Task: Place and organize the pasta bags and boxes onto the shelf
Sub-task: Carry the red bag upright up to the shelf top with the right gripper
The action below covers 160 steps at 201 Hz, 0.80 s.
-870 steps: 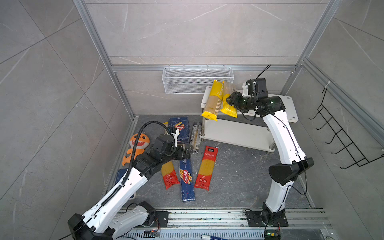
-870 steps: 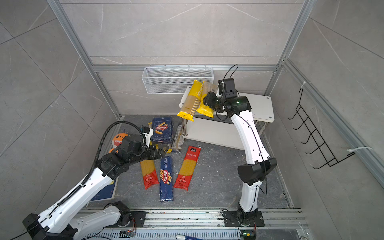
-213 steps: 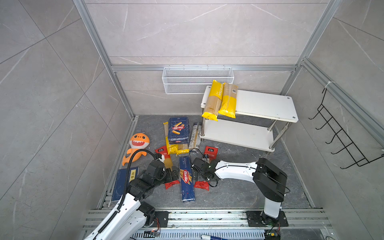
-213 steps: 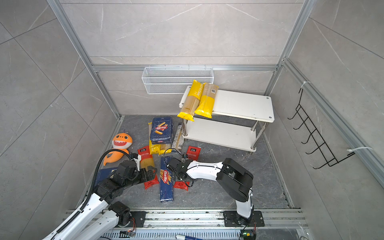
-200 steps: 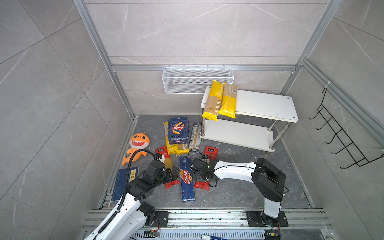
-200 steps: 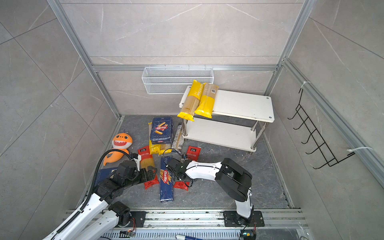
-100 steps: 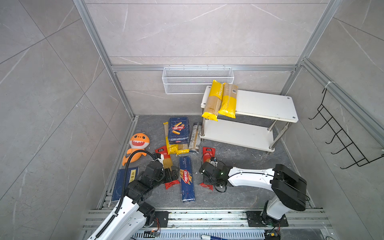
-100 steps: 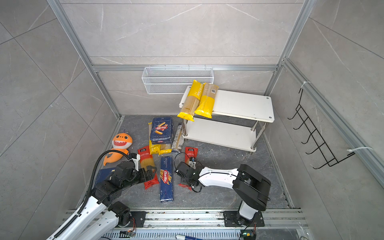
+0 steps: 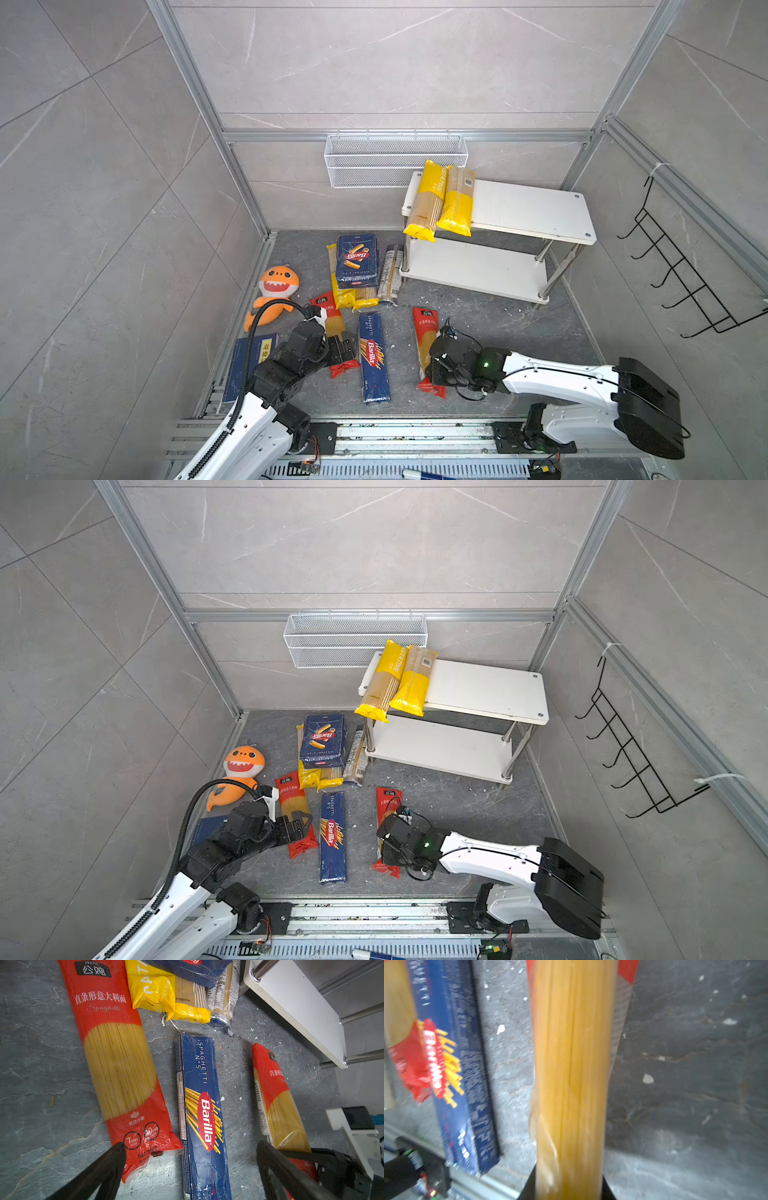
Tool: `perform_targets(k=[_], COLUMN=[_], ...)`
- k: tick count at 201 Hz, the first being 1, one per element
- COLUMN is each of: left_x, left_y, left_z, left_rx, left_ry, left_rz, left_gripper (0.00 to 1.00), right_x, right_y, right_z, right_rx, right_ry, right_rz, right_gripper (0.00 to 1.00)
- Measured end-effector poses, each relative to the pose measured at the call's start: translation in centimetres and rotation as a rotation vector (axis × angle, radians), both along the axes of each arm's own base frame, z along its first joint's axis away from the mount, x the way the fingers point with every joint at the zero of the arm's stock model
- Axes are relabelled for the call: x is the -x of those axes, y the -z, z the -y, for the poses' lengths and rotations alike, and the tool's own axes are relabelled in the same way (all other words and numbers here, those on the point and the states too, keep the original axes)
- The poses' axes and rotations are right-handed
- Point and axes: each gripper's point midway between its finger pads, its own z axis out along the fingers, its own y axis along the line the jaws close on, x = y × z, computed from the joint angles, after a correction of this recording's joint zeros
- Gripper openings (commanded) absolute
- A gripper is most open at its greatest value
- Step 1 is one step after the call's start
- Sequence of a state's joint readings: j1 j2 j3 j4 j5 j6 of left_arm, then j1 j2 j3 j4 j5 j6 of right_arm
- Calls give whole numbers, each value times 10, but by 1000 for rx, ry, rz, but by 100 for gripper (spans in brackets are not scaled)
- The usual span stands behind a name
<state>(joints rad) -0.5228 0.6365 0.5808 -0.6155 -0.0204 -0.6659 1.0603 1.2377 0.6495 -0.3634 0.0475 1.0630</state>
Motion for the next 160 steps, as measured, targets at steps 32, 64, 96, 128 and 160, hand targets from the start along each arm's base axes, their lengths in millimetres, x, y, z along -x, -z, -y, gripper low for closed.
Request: perform_targets(k=[32, 64, 96, 128, 160], left_x=[-4, -9, -15, -22, -26], left_y=[3, 7, 0, -8, -9], left_z=[3, 6, 10, 14, 16], left_rx=[-11, -24, -21, -13, -14], left_ry=[3, 3, 3, 4, 6], left_rz=[-25, -49, -43, -27, -28], left_gripper=[100, 100, 100, 100, 100], right_x=[7, 16, 29, 38, 41], right_y=[-41, -71, -86, -116, -157], right_z=[8, 25, 53, 85, 117], right_rx=[-106, -174, -175, -192, -208], right_ry=[-8, -7, 3, 30, 65], right_rz=[49, 89, 104, 156, 244], right_gripper=[5, 4, 4, 4, 5])
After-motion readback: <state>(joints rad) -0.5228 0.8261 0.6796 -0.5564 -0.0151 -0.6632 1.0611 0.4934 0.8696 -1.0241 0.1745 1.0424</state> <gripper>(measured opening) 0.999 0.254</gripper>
